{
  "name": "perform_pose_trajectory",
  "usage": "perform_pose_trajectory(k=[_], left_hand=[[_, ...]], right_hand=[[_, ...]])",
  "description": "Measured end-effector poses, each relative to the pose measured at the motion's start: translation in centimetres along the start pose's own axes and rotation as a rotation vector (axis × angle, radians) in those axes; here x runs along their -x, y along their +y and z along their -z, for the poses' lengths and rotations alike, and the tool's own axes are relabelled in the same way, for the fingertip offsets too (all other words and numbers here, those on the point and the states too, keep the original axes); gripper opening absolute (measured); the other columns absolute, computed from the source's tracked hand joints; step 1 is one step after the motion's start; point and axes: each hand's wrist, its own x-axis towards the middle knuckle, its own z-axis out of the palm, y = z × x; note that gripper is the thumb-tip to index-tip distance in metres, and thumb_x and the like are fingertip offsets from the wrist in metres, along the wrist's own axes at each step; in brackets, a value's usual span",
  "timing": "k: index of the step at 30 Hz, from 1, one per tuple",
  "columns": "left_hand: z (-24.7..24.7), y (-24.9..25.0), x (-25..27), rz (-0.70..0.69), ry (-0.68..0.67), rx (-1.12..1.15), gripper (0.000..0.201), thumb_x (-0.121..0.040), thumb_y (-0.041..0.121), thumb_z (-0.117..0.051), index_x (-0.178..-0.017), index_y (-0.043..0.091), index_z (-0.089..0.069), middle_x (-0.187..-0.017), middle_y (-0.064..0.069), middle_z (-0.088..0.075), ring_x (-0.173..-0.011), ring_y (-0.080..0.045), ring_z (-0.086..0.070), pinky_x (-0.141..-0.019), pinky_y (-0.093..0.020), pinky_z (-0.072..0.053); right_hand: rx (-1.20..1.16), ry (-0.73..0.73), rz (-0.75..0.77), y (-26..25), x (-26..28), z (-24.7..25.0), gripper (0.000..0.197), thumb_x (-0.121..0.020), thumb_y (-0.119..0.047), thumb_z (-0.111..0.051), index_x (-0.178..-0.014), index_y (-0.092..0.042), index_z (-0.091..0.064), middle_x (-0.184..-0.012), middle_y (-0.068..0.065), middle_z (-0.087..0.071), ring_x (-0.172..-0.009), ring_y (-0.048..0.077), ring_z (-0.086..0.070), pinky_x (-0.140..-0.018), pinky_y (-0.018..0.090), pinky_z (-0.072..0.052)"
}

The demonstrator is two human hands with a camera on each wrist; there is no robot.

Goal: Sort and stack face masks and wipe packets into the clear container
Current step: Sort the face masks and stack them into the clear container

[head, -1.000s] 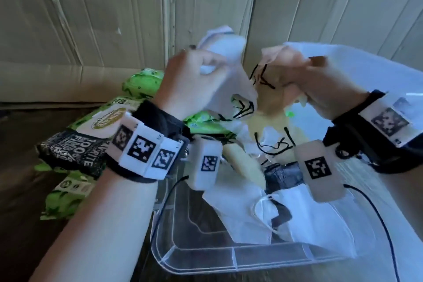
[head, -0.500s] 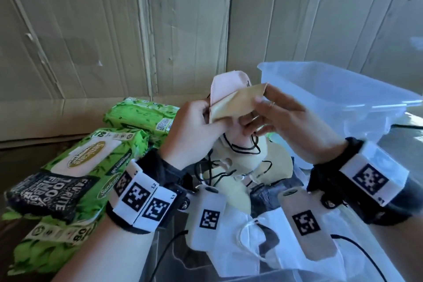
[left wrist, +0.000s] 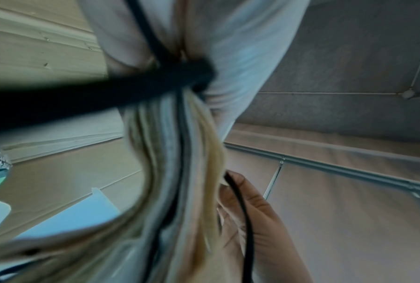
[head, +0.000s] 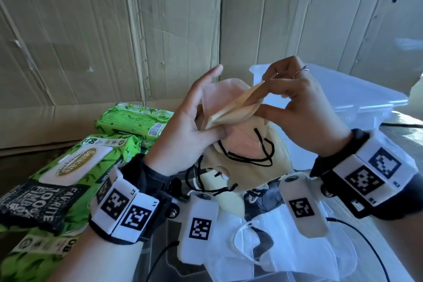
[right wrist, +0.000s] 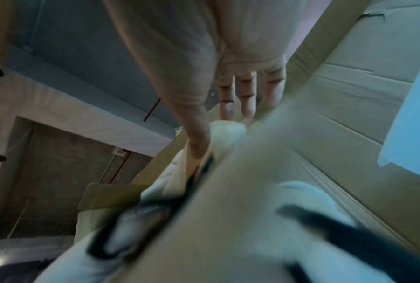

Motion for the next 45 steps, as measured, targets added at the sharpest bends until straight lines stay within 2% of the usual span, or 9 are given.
perform_pose_trajectory(k=[7, 12, 18, 25, 29, 35, 39, 42, 45], left_hand=[[-0.4, -0.2, 0.2, 0.167, -0.041, 0.045, 0.015, -0.078, 0.003, -0.071, -0.088, 0.014, -0.069, -0.08, 0.013, -0.073, -0.08, 0.002, -0.064, -0.078, -0.015, -0.049], [-0.4, -0.4, 0.2, 0.199, -0.049, 0.146, 0.019, -0.079, -0.005, -0.064, -0.091, 0.011, -0.067, -0.089, 0.005, -0.074, -0.086, -0.008, -0.068, -0.081, -0.019, -0.053], [0.8, -0.4, -0.1, 0.198, 0.023, -0.002, 0.026, -0.084, -0.001, -0.062, -0.091, 0.022, -0.069, -0.089, 0.013, -0.073, -0.088, 0.001, -0.065, -0.085, -0.016, -0.049], [0.9, 1.1, 0.3, 0.204, -0.021, 0.011, 0.015, -0.078, 0.037, -0.066, -0.069, 0.028, -0.074, -0.065, 0.011, -0.069, -0.064, -0.002, -0.063, -0.071, -0.025, -0.049], [0.3, 0.7, 0.4, 0.234, 0.03, -0.043, 0.023, -0.064, 0.014, -0.083, -0.085, 0.022, -0.075, -0.086, 0.002, -0.075, -0.085, -0.018, -0.07, -0.082, -0.047, -0.054], [0.3, 0.2, 0.2, 0.261, 0.161, 0.019, 0.019, -0.064, 0.013, -0.08, -0.077, 0.023, -0.072, -0.077, 0.005, -0.074, -0.073, -0.012, -0.067, -0.075, -0.035, -0.057], [0.7, 0.6, 0.2, 0.223, 0.123, -0.023, 0.033, -0.059, 0.05, -0.08, -0.076, 0.022, -0.076, -0.078, 0.005, -0.075, -0.077, -0.008, -0.067, -0.08, -0.033, -0.051], [0.8, 0.5, 0.3, 0.229, 0.039, 0.011, 0.049, -0.061, 0.055, -0.07, -0.074, 0.008, -0.075, -0.079, -0.014, -0.073, -0.075, -0.022, -0.066, -0.073, -0.043, -0.051], [0.3, 0.6, 0.4, 0.233, -0.083, 0.026, 0.04, -0.059, 0.05, -0.071, -0.076, 0.015, -0.076, -0.076, -0.005, -0.074, -0.068, -0.014, -0.065, -0.064, -0.026, -0.049]], right_hand=[[-0.252, -0.012, -0.246, 0.5, 0.1, 0.5, 0.012, -0.082, -0.014, -0.068, -0.079, -0.022, -0.061, -0.099, 0.003, -0.06, -0.079, 0.019, -0.055, -0.069, 0.026, -0.046], [-0.501, 0.009, -0.343, 1.4, 0.5, 0.3, 0.019, -0.083, -0.007, -0.062, -0.071, -0.015, -0.05, -0.057, -0.01, -0.06, -0.056, 0.009, -0.052, -0.054, 0.018, -0.041], [-0.444, 0.177, -0.363, 2.4, -0.1, 2.1, 0.013, -0.079, -0.008, -0.063, -0.072, -0.018, -0.062, -0.056, -0.012, -0.061, -0.059, 0.012, -0.052, -0.06, 0.024, -0.042], [-0.434, -0.194, -0.376, 0.4, 0.3, 1.6, 0.019, -0.054, -0.022, -0.085, -0.063, -0.015, -0.07, -0.064, 0.008, -0.063, -0.061, 0.017, -0.054, -0.061, 0.028, -0.043], [-0.396, -0.148, -0.406, -0.5, 0.4, -0.2, 0.014, -0.071, -0.014, -0.077, -0.073, -0.005, -0.067, -0.067, 0.007, -0.059, -0.064, 0.017, -0.053, -0.063, 0.029, -0.041], [-0.446, -0.167, -0.448, 0.5, 1.4, -0.7, 0.018, -0.074, -0.007, -0.074, -0.086, 0.004, -0.067, -0.082, 0.021, -0.069, -0.065, 0.032, -0.058, -0.061, 0.05, -0.046], [-0.724, 0.122, -0.31, 0.7, 0.6, 0.4, 0.01, -0.078, -0.011, -0.06, -0.088, -0.015, -0.06, -0.072, -0.012, -0.069, -0.067, 0.004, -0.063, -0.062, 0.018, -0.049], [-0.669, -0.158, -0.192, 0.1, 0.1, 1.6, 0.021, -0.077, -0.005, -0.064, -0.091, -0.017, -0.056, -0.061, -0.015, -0.062, -0.053, -0.003, -0.054, -0.048, 0.012, -0.042], [-0.489, -0.475, -0.137, -0.4, 0.1, 2.0, 0.059, -0.074, 0.001, -0.069, -0.118, -0.031, -0.046, -0.063, -0.007, -0.064, -0.056, 0.005, -0.057, -0.055, 0.017, -0.047]])
